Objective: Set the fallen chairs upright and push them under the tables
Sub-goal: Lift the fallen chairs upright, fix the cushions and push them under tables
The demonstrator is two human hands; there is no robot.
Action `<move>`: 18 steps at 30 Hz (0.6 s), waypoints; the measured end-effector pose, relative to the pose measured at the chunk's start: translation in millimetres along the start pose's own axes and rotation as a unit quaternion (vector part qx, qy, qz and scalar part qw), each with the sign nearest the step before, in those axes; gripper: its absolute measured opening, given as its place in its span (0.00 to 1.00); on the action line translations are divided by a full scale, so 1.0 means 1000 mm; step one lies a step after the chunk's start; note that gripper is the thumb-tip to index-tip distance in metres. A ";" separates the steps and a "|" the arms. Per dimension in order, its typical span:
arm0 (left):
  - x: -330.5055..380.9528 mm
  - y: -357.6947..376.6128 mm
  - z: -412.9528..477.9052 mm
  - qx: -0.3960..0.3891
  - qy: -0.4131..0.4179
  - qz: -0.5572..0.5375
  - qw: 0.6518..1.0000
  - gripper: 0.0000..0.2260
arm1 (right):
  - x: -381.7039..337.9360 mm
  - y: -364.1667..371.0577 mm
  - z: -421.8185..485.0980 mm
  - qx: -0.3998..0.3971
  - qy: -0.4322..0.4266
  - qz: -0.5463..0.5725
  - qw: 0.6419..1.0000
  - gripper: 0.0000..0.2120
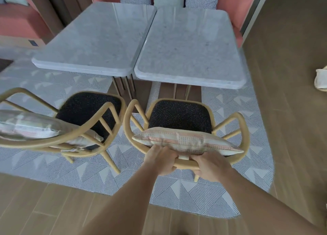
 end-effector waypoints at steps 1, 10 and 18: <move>0.000 0.001 0.000 -0.006 0.000 -0.002 1.000 0.11 | -0.001 0.000 -0.001 0.001 -0.003 0.000 1.000 0.17; 0.002 0.002 -0.002 -0.005 -0.004 0.010 1.000 0.12 | 0.002 0.005 0.001 0.013 -0.016 -0.002 1.000 0.16; -0.017 -0.061 -0.041 0.215 -0.051 -0.316 0.923 0.28 | 0.004 -0.050 -0.026 0.164 0.013 0.437 0.884 0.28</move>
Point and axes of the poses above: each hand's wrist, its own z-axis towards the middle knuckle, its own y-axis out of the palm, x = y × z, the point moved 6 cm from there along z, towards the middle knuckle, and after that the axes turned 7 degrees about y, right-handed, at the moved point
